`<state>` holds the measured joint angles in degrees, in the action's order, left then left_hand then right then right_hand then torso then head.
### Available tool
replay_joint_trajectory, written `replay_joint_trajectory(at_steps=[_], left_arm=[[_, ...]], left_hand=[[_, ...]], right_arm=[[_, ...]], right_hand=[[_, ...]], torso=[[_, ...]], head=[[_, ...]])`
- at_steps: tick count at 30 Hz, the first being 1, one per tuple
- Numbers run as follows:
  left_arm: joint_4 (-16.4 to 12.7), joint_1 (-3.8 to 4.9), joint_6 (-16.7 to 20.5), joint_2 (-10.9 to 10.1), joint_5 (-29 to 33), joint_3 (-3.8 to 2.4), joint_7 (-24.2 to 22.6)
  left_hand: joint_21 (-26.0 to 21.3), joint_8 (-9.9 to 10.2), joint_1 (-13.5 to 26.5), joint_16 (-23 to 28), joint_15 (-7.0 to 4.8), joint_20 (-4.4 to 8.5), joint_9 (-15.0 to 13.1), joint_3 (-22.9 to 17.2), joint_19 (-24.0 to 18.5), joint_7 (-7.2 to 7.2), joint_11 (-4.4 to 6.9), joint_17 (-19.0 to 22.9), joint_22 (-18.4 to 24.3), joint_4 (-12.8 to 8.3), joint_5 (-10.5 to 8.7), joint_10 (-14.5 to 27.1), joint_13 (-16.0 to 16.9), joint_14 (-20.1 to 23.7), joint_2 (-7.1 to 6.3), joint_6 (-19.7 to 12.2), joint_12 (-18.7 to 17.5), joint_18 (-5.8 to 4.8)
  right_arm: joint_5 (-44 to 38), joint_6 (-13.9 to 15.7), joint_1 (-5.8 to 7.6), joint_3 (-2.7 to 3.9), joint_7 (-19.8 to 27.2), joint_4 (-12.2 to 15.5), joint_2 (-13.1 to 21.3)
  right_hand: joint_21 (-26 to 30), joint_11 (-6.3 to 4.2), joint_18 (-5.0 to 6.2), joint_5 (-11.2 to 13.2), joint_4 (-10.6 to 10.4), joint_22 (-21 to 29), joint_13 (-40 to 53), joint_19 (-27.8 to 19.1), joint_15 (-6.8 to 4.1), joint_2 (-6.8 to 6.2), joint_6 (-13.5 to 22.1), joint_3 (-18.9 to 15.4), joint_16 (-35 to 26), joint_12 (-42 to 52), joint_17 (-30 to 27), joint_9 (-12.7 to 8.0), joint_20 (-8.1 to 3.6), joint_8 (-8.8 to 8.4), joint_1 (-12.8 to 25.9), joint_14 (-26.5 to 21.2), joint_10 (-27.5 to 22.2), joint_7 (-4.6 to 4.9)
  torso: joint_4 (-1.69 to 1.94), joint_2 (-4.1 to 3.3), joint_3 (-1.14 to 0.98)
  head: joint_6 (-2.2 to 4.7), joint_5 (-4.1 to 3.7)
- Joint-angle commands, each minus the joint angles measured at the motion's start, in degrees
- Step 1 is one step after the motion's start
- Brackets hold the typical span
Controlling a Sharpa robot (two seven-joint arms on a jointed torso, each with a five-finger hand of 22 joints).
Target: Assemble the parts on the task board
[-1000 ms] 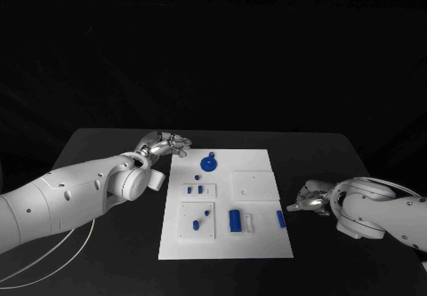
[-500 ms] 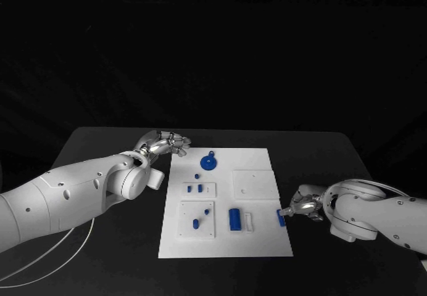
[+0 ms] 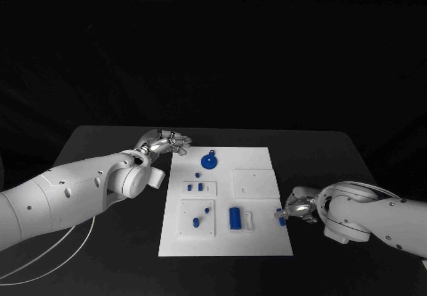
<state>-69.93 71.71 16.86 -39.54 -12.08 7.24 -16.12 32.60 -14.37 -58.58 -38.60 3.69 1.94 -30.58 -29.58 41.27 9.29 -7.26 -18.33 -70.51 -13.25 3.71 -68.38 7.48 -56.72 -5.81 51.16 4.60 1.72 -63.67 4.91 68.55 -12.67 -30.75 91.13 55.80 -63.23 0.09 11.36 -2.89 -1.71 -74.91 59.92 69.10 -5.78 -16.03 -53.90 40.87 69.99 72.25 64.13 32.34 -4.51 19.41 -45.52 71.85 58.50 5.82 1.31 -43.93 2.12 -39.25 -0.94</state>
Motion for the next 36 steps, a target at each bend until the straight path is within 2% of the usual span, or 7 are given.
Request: replay_joint_trajectory(at_steps=[1,3,8,14,20,29,36], left_arm=[[-0.1,0.04,-0.7,0.0,0.3,-0.03,-0.3],[-0.1,0.04,-0.7,0.1,0.3,-0.03,-0.3],[-0.2,0.04,-0.8,0.0,0.3,-0.03,-0.4],[-0.1,0.04,-0.7,0.0,0.3,-0.03,-0.4],[-0.1,0.04,-0.8,0.0,0.3,-0.03,-0.4],[-0.1,0.04,-0.8,-0.1,0.3,-0.03,-0.4],[-0.1,0.04,-0.8,-0.1,0.3,-0.02,-0.4]], left_hand=[[-0.3,-0.3,0.1,0.2,0.09,-0.03,0.1,0.4,0.2,-0.01,0.01,-0.1,-0.1,0.1,-0.15,0.4,-0.1,-0.5,0.37,-0.5,-0.1,0.16],[-0.3,-0.3,0.1,0.2,0.09,-0.03,0.1,0.4,0.2,-0.01,0.01,-0.1,-0.1,0.1,-0.15,0.4,-0.1,-0.5,0.36,-0.5,-0.1,0.16],[-0.3,-0.3,0.1,0.3,0.09,-0.03,0.1,0.4,0.2,-0.01,0.01,-0.1,-0.1,0.1,-0.15,0.4,-0.1,-0.5,0.37,-0.5,-0.1,0.16],[-0.3,-0.3,0.1,0.3,0.09,-0.03,0.1,0.4,0.2,-0.01,0.01,-0.1,-0.1,0.1,-0.15,0.4,-0.1,-0.5,0.38,-0.5,-0.1,0.16],[-0.3,-0.3,0.1,0.3,0.09,-0.03,0.1,0.4,0.2,-0.01,0.01,-0.2,-0.1,0.1,-0.15,0.4,-0.1,-0.5,0.37,-0.5,-0.1,0.16],[-0.3,-0.3,0.1,0.3,0.09,-0.03,0.1,0.4,0.2,-0.01,0.01,-0.2,-0.1,0.2,-0.15,0.4,-0.1,-0.5,0.38,-0.6,-0.1,0.16],[-0.4,-0.3,0.1,0.3,0.09,-0.03,0.1,0.4,0.2,-0.01,0.01,-0.2,-0.1,0.2,-0.15,0.4,-0.1,-0.5,0.39,-0.5,-0.1,0.16]], right_arm=[[-0.3,-0.1,-0.76,-0.32,0.8,-0.2,-0.7],[-0.9,0.1,-0.88,-0.32,0.8,-0.4,-1.0],[-1.8,0.2,-1.25,-0.32,0.9,-1.1,-1.4],[-2.6,-0.1,-1.36,-0.33,1.0,-1.5,-1.6],[-2.6,0.2,-1.70,-0.33,0.7,-1.9,-2.2],[-2.6,1.2,-1.82,-0.33,0.6,-2.1,-1.2],[-1.3,1.2,-1.77,-0.22,1.0,-1.8,0.7]], right_hand=[[-0.3,-0.12,3.64,0.1,1.0,-0.2,0.0,0.3,-0.31,0.33,-0.7,-0.2,-0.2,0.4,0.1,-0.4,-0.28,-0.44,-1.1,0.2,0.3,0.48],[-0.4,-0.17,3.64,0.1,2.5,-0.3,0.0,0.3,-0.36,1.58,-0.8,-0.5,-0.2,0.4,0.2,-0.3,-0.35,-0.42,-2.5,0.2,0.3,0.43],[-0.4,-0.34,3.64,0.1,7.9,-0.5,0.0,-0.1,-0.48,6.18,-1.5,-1.5,-0.3,0.4,0.4,0.0,-0.31,-0.33,-6.0,0.2,0.3,0.24],[-0.4,-0.65,3.64,0.1,11.8,-0.7,0.0,-0.4,-0.73,8.76,-2.8,0.6,-0.4,0.4,0.5,0.2,-0.06,-0.08,-8.6,0.2,0.5,-0.11],[-0.5,-0.79,3.64,0.1,13.4,-0.7,0.0,-0.3,-0.82,9.22,-3.6,1.3,-0.5,0.4,0.5,0.1,0.31,-0.09,-8.7,0.2,0.7,-0.27],[-0.6,-0.95,3.64,0.1,13.5,-0.7,0.0,-0.1,-0.95,9.90,-4.3,1.7,-0.5,0.4,0.6,0.0,0.64,-0.20,-7.3,0.4,1.0,-0.44],[-0.7,-1.08,3.64,0.1,12.8,-0.6,-0.1,0.2,-1.02,8.91,-5.1,0.9,-0.5,0.3,0.6,-0.4,0.87,-0.40,-4.6,0.7,1.4,-0.58]], torso=[[-0.04,-0.02,-0.05],[-0.03,-0.03,-0.05],[-0.01,-0.01,-0.04],[-0.03,0.03,-0.02],[-0.02,0.01,-0.02],[0.02,0.01,0.03],[-0.03,0.02,-0.02]], head=[[-0.07,0.06],[-0.07,0.07],[-0.14,0.09],[-0.17,0.08],[-0.28,0.09],[-0.26,0.07],[-0.16,0.12]])
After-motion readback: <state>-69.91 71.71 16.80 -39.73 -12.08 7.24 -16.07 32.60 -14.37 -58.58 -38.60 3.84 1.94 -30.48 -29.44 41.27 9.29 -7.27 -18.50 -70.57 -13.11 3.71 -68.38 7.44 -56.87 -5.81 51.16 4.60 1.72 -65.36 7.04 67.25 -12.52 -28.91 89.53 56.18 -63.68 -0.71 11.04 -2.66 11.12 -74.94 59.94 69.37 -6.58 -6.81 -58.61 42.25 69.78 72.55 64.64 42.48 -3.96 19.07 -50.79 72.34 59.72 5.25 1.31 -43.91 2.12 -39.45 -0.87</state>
